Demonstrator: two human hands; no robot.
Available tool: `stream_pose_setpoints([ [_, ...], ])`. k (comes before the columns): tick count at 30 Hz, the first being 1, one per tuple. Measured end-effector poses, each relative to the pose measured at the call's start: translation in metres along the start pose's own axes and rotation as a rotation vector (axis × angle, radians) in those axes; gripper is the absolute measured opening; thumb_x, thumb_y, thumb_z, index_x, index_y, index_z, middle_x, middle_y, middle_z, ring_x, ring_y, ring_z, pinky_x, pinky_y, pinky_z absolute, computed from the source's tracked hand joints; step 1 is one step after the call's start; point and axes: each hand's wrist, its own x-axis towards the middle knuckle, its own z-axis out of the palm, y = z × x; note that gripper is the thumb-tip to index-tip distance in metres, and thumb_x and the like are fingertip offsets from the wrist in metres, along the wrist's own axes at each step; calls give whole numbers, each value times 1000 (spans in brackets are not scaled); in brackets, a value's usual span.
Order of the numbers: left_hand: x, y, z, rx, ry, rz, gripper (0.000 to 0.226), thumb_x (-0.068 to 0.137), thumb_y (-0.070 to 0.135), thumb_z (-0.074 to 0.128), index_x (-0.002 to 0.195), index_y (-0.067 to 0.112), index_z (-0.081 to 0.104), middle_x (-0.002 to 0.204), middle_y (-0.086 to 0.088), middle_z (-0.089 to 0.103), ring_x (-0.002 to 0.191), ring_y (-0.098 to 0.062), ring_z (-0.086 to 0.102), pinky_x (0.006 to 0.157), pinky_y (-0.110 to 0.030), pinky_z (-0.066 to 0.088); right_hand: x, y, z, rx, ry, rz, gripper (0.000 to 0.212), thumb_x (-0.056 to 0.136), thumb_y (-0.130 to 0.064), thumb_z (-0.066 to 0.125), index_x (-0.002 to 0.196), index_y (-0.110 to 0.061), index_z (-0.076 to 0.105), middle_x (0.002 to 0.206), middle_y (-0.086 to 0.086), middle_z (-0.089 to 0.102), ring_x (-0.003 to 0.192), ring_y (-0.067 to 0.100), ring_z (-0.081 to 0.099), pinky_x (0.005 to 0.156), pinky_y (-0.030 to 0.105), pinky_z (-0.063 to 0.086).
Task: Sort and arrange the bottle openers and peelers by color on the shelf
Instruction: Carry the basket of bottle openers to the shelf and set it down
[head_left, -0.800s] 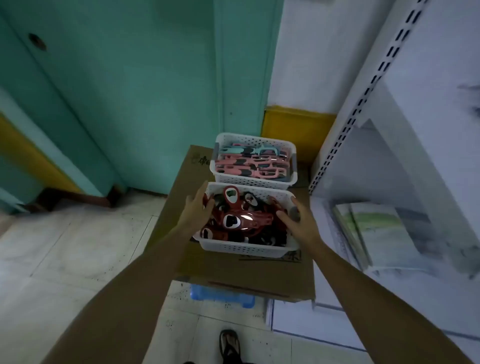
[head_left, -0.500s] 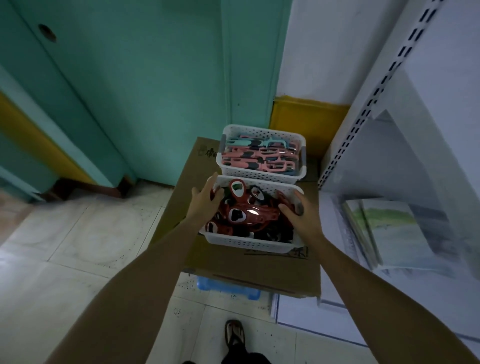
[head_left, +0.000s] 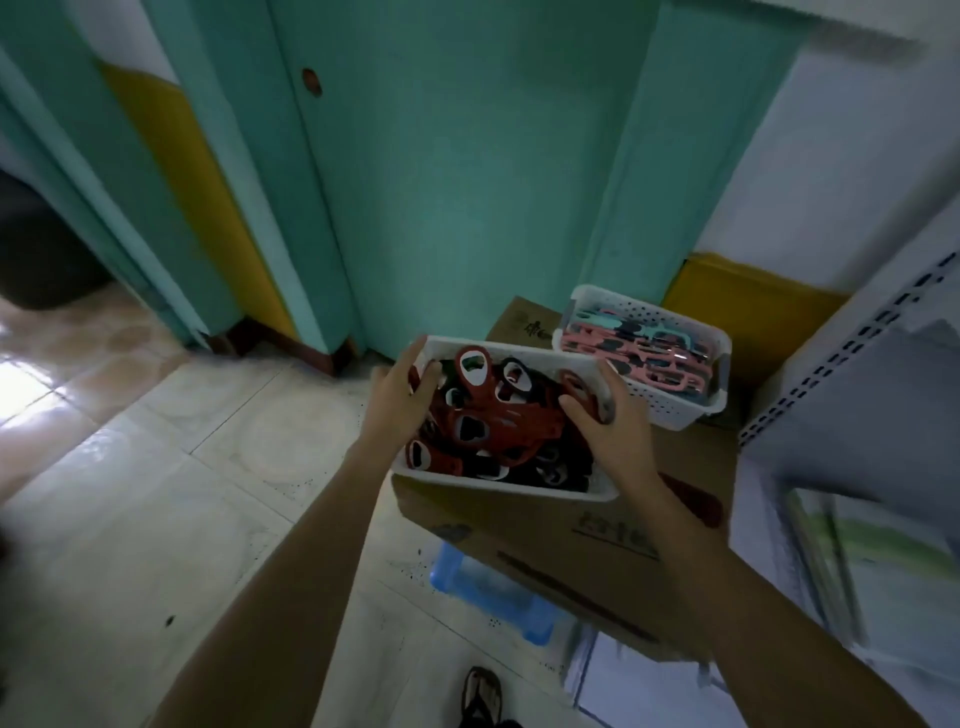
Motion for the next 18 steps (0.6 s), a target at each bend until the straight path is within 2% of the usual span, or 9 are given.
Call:
stream_pose_setpoints([
  [2,-1,-17,-39,-27,52,-24,54,92,53,41,142,39,29,128,-16,52,116,-33,51,99,-36,43,7,-33,25,13,-64,-74,76,80,-56,59,145,-28,29,145,0,40,128,18,41,106,40,39],
  [5,-16,-49,-101,-46,198,-59,56,92,49,45,144,33,31,120,-11,58,111,-27,54,96,-32,46,10,-79,76,-15,-137,-182,83,74,-66,57,144,-29,30,140,5,44,120,18,45,102,43,42],
  [6,-23,-61,-122,-40,255,-66,54,94,43,46,144,28,32,115,-9,59,107,-21,53,92,-23,43,9,-96,96,-27,-158,-207,83,75,-65,59,144,-29,30,131,2,48,115,13,47,98,34,44],
  [8,-39,-81,-167,-20,383,-102,52,96,34,48,145,23,33,112,-9,57,103,-17,50,84,-13,36,4,-130,138,-51,-203,-267,81,76,-61,61,144,-27,31,90,-10,45,80,-4,43,68,11,39],
  [10,-58,-109,-214,-21,484,-157,52,95,36,47,144,25,33,124,-16,53,115,-26,50,94,-25,39,-6,-165,184,-26,-237,-324,84,74,-62,60,144,-24,33,73,-13,25,63,-5,26,50,12,25],
  [13,-95,-152,-278,-62,587,-213,53,93,41,49,143,28,34,130,-17,52,119,-29,52,102,-37,43,-35,-215,243,1,-308,-408,79,76,-55,65,141,-16,39,64,-5,34,55,5,32,46,14,28],
  [14,-105,-162,-294,-66,627,-216,54,92,42,50,143,29,36,127,-16,55,117,-29,53,101,-40,44,-43,-229,258,8,-331,-422,76,78,-50,67,140,-16,40,67,1,44,58,12,41,48,15,33],
  [16,-144,-195,-342,-41,737,-257,55,91,43,51,142,28,37,116,-12,61,110,-26,56,98,-37,46,-75,-265,308,57,-440,-457,75,78,-49,66,141,-20,38,101,16,59,84,25,56,65,18,44],
  [18,-184,-223,-385,-8,833,-289,54,93,37,52,143,22,37,109,-2,63,104,-18,56,95,-27,44,-107,-294,357,106,-534,-496,77,76,-56,64,142,-25,37,112,9,56,94,19,56,76,20,46],
])
